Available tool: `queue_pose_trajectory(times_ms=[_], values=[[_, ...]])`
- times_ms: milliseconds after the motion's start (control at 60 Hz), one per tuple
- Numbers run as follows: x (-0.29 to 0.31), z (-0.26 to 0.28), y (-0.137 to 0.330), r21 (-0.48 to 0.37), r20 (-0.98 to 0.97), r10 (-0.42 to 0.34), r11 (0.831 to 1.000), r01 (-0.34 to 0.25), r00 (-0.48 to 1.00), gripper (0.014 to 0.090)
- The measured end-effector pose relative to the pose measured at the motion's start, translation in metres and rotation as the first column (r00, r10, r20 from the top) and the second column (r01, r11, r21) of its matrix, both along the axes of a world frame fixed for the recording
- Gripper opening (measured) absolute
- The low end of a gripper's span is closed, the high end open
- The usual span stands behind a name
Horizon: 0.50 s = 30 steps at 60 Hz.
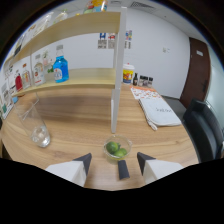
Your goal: Make me a cup of Mojito.
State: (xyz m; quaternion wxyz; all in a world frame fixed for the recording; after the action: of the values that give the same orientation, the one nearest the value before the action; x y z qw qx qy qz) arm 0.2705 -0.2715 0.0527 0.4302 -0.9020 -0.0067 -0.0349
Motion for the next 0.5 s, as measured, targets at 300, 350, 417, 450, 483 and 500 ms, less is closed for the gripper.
queue_pose_trajectory(times_ms=[300,350,417,450,483,500], values=[[-0.085,0.125,-0.017,0.215,-0.03,-0.044,0.975,0.049,0.999,0.0861],[-0.107,0.137,-0.023,0.241,-0.044,-0.037,0.969,0.047,0.998,0.0863],[-0.136,0.151,-0.03,0.263,-0.054,-0.024,0.964,0.038,0.998,0.0861],[-0.149,0.154,-0.033,0.27,-0.056,-0.019,0.962,0.034,0.998,0.0859],[-0.161,0.155,-0.037,0.273,-0.058,-0.016,0.962,0.032,0.998,0.086],[-0.167,0.154,-0.039,0.273,-0.059,-0.014,0.961,0.03,0.998,0.0858]])
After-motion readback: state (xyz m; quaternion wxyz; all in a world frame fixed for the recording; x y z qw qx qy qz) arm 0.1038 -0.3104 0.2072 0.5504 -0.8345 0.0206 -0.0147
